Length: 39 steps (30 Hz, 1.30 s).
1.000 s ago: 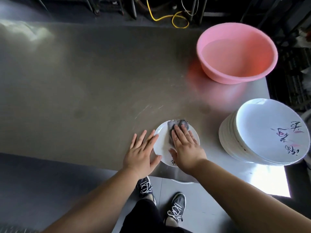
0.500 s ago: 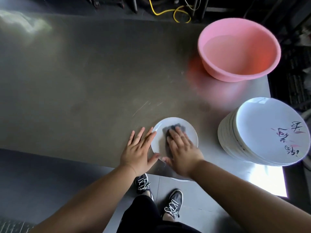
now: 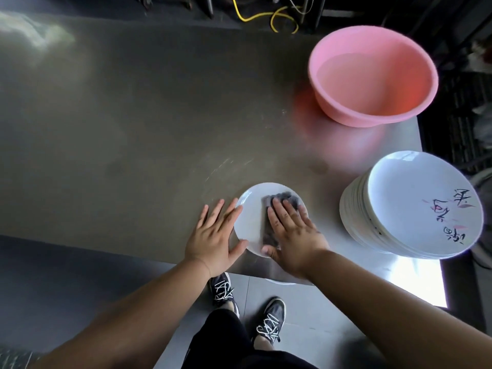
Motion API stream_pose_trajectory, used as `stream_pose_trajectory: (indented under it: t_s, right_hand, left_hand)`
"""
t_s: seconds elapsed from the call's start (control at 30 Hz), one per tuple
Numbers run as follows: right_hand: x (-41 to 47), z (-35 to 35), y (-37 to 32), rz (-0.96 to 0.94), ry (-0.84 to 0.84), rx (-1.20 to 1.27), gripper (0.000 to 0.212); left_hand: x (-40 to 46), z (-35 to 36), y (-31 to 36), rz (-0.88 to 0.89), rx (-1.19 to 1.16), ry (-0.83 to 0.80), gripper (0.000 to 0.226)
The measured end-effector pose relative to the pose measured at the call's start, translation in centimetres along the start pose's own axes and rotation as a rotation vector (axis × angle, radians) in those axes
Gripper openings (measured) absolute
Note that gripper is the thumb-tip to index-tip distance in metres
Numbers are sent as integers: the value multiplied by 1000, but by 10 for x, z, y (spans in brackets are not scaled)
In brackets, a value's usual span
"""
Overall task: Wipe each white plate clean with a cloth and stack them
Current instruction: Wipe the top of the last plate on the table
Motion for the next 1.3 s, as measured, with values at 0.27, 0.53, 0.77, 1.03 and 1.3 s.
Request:
stream_pose_trajectory:
  t_s: [0.27, 0.53, 0.77, 1.03, 1.3]
  right_hand:
    - [-51, 23, -29, -132, -56, 55, 100]
    - [-32, 14, -10, 13, -38, 84, 105]
    - [-13, -5, 29, 61, 47, 124, 103]
    - [-42, 14, 14, 109, 90, 199, 101]
    - [5, -5, 43, 84, 105, 193, 88]
  left_hand:
    - [0, -1, -1, -1, -4, 9, 82]
    - [0, -1, -3, -29, -31, 40, 82]
    - [1, 0, -3, -15, -30, 49, 80]
    - [0, 0, -4, -19, -19, 65, 80]
    - [0, 3, -4, -17, -38, 49, 81]
Point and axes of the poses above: each hand's wrist, its own x-axis towards the middle knuckle, its own z-axis out of the palm, y = z × x, the point moved 7 cm from there along x, towards the middle knuckle, and after that the axes turned 2 degrees about y, right-handed, at the moved point
